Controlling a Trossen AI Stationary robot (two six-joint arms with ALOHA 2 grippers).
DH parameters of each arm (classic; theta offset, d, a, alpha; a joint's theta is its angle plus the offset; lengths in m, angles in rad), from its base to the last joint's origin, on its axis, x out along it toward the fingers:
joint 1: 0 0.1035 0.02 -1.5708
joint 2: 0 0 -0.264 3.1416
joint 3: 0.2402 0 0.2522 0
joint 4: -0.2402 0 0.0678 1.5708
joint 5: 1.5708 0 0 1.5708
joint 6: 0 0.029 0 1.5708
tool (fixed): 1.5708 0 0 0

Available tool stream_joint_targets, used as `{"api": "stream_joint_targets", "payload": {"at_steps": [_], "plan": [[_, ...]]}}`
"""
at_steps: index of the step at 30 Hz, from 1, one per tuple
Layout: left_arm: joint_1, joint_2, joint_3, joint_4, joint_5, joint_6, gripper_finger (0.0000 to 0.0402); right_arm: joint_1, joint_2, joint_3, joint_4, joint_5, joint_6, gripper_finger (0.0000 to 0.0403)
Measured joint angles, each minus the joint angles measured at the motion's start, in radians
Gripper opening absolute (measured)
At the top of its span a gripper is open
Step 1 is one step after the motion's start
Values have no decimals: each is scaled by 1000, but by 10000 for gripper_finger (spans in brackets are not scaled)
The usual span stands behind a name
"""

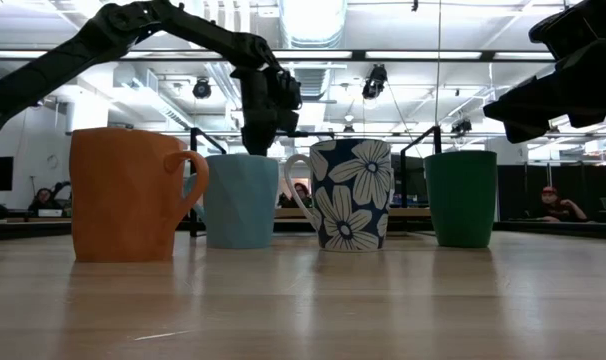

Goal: Stack small to large cups/mugs on shelf
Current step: Put the white mug on the shelf

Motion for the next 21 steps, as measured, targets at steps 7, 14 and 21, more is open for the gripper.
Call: {"api": "stream_joint_targets", "payload": {"at_steps": [7,14,21], "plan": [[0,0,-3,5,9,-16,0,0,0,0,0,0,5,151],[0,-4,1,4,38,-17,30,0,0,0,0,0,5,151],[0,-4,1,3,40,-19,83,0,0,0,0,0,5,151]]}}
